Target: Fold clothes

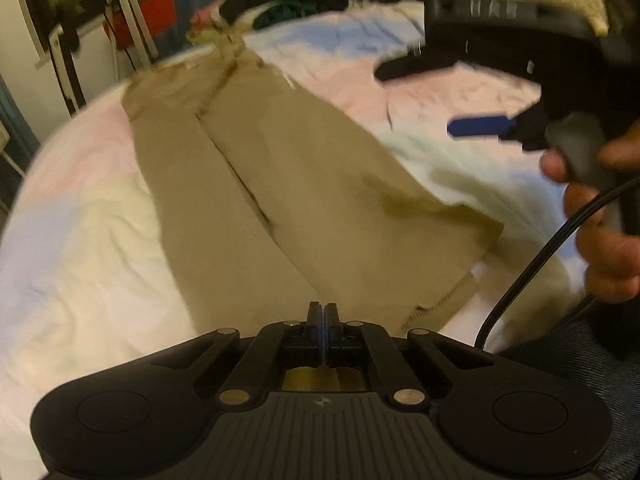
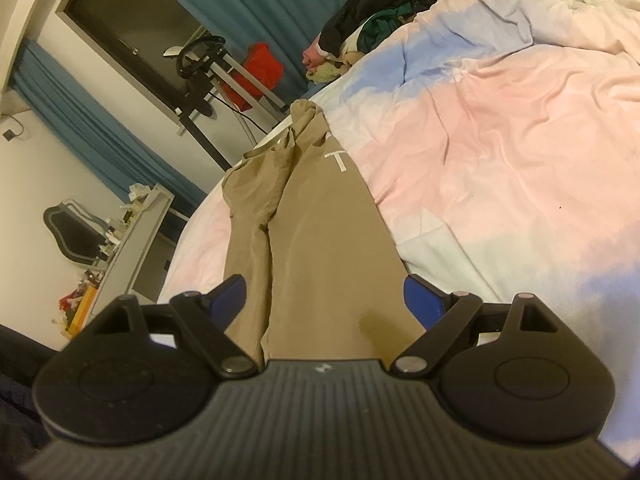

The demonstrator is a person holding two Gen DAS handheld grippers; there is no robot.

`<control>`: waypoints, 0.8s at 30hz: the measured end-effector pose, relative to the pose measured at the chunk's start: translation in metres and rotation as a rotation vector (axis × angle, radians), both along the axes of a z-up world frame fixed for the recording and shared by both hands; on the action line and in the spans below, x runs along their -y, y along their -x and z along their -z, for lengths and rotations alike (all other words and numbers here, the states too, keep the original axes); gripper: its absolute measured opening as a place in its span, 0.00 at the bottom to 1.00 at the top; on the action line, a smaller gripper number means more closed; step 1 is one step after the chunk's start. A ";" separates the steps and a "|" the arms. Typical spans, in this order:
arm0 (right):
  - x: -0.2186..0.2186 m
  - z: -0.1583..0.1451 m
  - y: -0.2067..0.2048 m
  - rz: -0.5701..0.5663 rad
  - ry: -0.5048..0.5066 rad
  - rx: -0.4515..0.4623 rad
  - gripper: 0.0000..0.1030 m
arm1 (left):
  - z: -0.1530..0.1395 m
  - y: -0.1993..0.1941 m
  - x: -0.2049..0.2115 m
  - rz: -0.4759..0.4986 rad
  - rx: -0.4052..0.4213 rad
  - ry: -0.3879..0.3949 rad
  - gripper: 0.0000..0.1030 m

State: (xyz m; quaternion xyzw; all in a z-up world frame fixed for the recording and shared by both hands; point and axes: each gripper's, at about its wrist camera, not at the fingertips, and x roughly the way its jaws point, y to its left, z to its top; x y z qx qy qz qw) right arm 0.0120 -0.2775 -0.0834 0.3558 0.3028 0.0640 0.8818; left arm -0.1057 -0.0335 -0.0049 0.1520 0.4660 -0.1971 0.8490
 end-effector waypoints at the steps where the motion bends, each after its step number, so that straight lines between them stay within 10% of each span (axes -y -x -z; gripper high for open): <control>1: 0.000 0.000 0.000 -0.001 0.002 -0.003 0.85 | 0.005 0.001 0.000 0.003 -0.012 0.009 0.01; 8: 0.001 0.002 -0.002 -0.006 -0.003 -0.005 0.85 | 0.005 0.000 -0.018 0.010 -0.028 0.098 0.17; 10: 0.002 0.003 -0.003 -0.013 0.001 -0.008 0.85 | -0.001 0.000 -0.025 -0.003 -0.025 0.128 0.47; 16: 0.022 0.030 -0.009 0.035 -0.038 -0.136 0.84 | -0.011 -0.010 -0.064 -0.180 -0.035 0.239 0.75; 24: 0.033 0.061 -0.003 0.056 -0.173 -0.232 0.84 | 0.017 -0.045 -0.127 -0.500 -0.244 0.416 0.76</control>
